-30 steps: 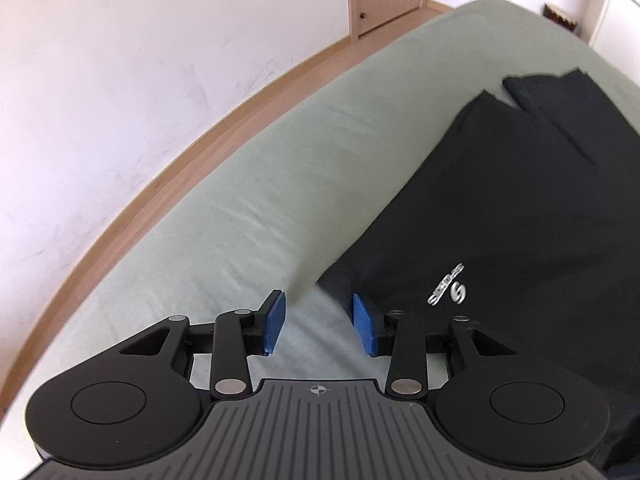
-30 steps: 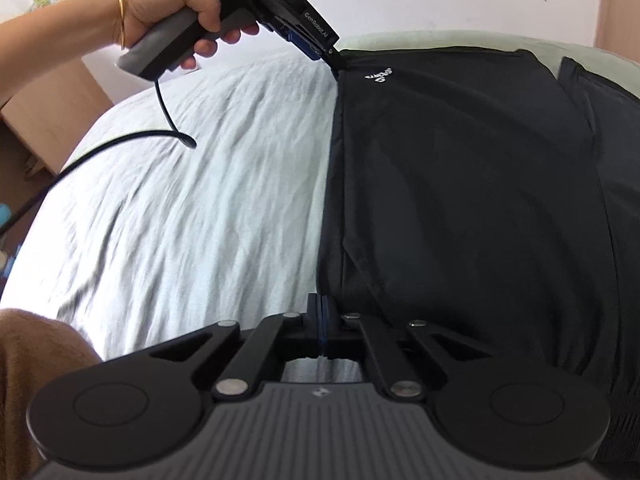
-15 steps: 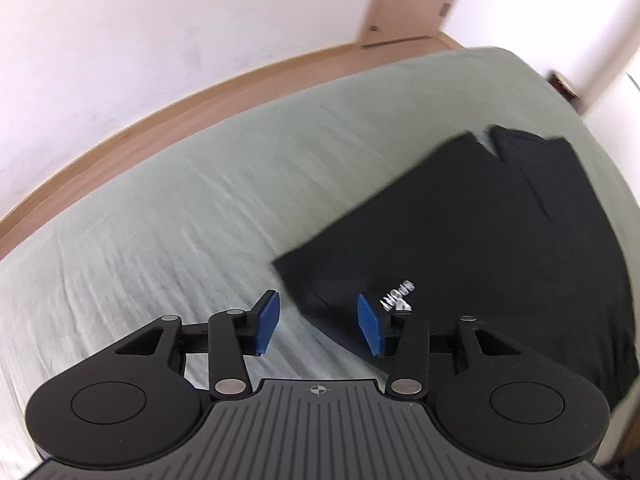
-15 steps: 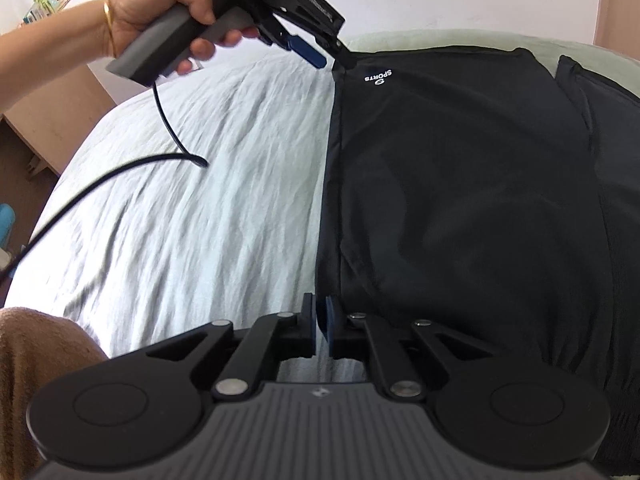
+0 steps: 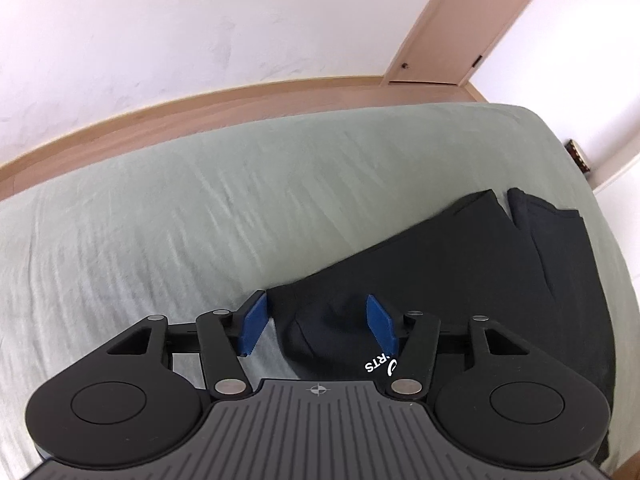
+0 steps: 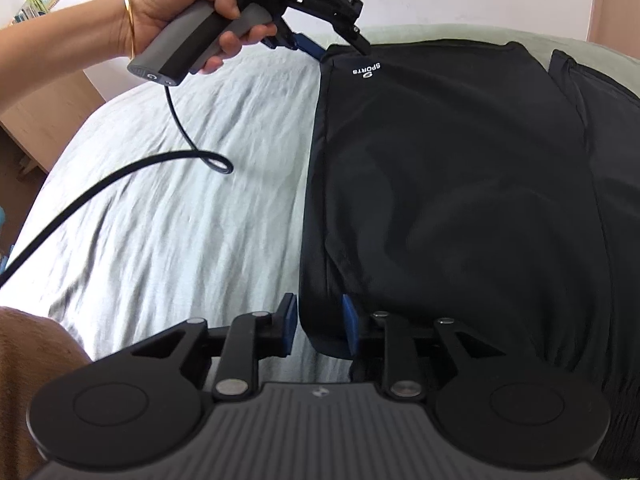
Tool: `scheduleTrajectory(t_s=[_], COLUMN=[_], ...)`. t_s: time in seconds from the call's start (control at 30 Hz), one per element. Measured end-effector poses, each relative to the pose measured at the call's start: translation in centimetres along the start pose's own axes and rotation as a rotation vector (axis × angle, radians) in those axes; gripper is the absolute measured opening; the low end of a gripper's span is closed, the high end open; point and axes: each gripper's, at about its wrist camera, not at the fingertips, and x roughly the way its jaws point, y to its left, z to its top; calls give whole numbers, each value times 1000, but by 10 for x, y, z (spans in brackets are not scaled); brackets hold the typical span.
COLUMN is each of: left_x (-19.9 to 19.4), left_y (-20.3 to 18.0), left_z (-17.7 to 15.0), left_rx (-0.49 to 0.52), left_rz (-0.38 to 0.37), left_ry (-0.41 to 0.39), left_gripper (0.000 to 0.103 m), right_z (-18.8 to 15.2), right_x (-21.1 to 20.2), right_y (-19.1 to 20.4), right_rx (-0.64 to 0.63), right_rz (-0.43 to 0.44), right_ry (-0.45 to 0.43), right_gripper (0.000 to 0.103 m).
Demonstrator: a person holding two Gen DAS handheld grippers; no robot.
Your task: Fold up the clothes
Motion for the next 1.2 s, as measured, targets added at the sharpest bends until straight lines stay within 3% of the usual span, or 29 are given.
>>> scheduleTrajectory(t_s=[0.03,0.1,0.43,0.6,0.63,0.7,0.8,0.97,1.03,1.2], left_x=[-1,-4,-17,-8,-8,-16,-33,-55,-56,-37], left_y=[1,3,20,18,17,16,13,0,-13,-45], left_z=[0,0,-5,-12,-12,-6,-1,-2,-9,-32], left_rx=[2,0,3,8,3,-8,15,58,96,220], left_rz=[0,-4,46,69,66,72,109,77,39,46], left_ry=[2,2,-46,-56,-56,-55,-89,-126,-113,-57], left_gripper=[16,7,4,9,13,33,38,38,38,38], right_z=[0,0,-1,-1,-1,1,0,-8,-13,-15], right_x=[0,-1,2,-2,-5,-13,-28,-49,-54,-43], right_y=[1,2,10,4,3,1,2,-3,-6,-14], right_rx=[-4,-4,-29,-15,-12,-1,11,24,28,59], right_rz=[-3,0,39,48,52,57,73,82,74,49], right_ry=[-1,-5,-2,12,14,12,-2,-29,-32,-31], right_gripper=[1,0,0,4,6,6,6,6,6,6])
